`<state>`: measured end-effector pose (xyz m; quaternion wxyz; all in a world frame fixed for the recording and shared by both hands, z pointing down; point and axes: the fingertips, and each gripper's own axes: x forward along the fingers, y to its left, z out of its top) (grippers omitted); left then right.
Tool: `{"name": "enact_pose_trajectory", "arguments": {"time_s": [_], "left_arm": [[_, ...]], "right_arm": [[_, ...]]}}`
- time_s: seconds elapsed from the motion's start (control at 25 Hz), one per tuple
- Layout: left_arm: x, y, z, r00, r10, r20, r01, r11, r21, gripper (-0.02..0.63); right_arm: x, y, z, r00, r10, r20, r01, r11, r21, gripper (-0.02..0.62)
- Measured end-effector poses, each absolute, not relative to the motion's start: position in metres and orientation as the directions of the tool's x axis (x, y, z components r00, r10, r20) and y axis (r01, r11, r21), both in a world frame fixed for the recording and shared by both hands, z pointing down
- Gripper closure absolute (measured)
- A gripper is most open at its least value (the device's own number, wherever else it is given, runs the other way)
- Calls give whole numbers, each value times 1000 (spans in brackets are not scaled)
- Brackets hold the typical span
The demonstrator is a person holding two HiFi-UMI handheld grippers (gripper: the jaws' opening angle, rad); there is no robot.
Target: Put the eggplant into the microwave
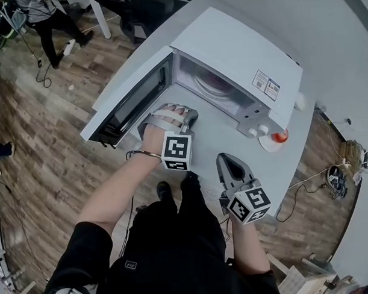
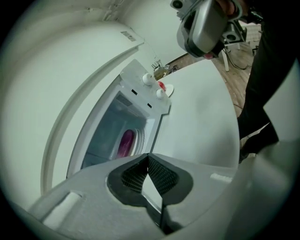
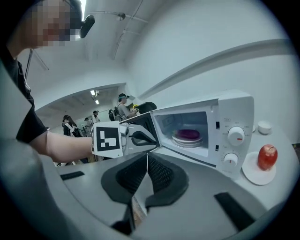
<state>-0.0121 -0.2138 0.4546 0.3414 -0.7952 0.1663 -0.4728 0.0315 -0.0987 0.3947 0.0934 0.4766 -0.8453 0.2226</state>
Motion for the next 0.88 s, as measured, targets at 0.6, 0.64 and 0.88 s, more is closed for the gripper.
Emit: {"name": "enact_pose_trajectory", "arguments": {"time_s": [0.6,0.64,0.88], "left_arm": [[-47,-117,385,568,-604,559,-244,-772,-587,598],[-46,-109,381,577,-599,556,-276,-783,-557,598],[-25,-64,349,665,-547,508,-452,-837,-309,598]], "right_arm": [[26,-46,325,-583,-752,309,-813,545,-207,578],[29,-42,321,-588,-751,302,-809,551,-204,578],[59,-6,306,-607,-743,281,-794,577,-191,578]]}}
